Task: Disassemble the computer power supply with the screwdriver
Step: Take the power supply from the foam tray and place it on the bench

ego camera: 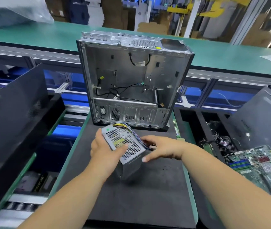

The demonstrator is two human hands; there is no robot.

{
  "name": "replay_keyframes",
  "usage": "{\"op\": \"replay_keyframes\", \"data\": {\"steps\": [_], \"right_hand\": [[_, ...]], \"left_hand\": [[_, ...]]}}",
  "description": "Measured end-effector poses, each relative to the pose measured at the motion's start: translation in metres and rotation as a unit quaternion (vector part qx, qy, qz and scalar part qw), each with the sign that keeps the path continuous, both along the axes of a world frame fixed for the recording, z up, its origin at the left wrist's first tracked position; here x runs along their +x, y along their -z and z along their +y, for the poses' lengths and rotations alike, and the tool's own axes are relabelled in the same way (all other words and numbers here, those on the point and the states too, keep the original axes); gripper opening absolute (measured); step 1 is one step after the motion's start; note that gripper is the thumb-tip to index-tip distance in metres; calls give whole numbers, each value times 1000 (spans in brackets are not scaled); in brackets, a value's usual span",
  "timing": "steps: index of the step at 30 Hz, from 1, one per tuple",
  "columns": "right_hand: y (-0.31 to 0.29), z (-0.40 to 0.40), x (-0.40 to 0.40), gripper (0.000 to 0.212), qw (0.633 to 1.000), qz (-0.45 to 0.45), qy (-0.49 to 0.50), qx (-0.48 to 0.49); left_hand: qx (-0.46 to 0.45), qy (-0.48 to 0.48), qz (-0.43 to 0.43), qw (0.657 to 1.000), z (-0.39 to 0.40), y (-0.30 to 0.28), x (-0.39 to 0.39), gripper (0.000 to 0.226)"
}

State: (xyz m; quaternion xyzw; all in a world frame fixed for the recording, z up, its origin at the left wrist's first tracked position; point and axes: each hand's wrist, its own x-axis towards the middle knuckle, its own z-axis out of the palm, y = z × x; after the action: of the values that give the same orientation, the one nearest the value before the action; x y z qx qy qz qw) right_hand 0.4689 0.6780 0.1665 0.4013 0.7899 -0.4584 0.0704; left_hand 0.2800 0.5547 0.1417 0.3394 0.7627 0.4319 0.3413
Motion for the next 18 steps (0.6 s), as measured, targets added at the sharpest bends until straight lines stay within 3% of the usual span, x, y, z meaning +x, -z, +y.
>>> {"op": "replay_keyframes", "data": {"steps": [2,5,8,14,18], "right_hand": [[1,4,8,74,994,-36,-52,91],[2,10,12,48,982,0,-11,186],[-2,19,12,44,967,5,-16,253],[12,25,8,47,938,-65,-162,300],[22,28,11,18,914,6,-119,388]], "left_hand": [[-45,2,65,997,6,-6,17,110],[-146,18,136,980,17,-11,40,119],[-207,6,194,959,25,-14,52,122],[-276,-53,207,937,47,-19,65,126],[-294,-84,179,935,56,-19,70,125]]}}
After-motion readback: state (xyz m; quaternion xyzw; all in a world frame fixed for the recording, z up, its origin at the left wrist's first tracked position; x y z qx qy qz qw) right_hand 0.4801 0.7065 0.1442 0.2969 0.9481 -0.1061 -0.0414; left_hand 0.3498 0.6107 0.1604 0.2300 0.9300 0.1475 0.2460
